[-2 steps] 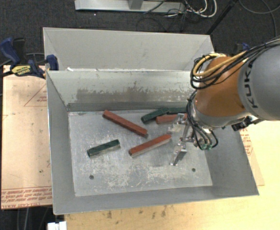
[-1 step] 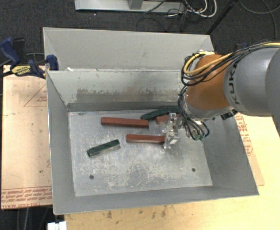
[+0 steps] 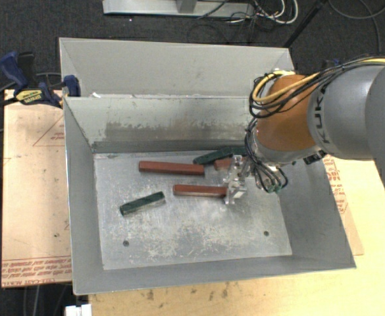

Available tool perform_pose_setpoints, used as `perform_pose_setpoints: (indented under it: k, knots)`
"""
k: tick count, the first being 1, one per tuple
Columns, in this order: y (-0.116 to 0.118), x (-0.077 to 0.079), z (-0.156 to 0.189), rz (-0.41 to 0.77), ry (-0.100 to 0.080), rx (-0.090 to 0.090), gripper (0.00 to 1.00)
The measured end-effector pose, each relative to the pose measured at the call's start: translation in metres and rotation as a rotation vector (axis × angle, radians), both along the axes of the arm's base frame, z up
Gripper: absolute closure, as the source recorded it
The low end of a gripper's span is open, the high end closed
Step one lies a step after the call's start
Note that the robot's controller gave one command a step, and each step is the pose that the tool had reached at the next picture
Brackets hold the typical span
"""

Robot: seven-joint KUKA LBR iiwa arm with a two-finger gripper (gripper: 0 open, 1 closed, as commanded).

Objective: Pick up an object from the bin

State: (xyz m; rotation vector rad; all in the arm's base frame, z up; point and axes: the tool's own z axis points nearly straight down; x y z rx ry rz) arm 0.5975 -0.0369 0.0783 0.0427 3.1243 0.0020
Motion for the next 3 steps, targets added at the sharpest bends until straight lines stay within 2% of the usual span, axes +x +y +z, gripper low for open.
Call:
perform_pose_setpoints:
  k: [1,2,3]
  knots:
    - [0.001,0.000,0.078,0.007,0.018,0.000,0.00]
    - [0.001,0.006,0.129,0.011,0.004,-0.001,0.00]
    - [0.009,0.000,0.005,0.202,0.008,-0.002,1.00]
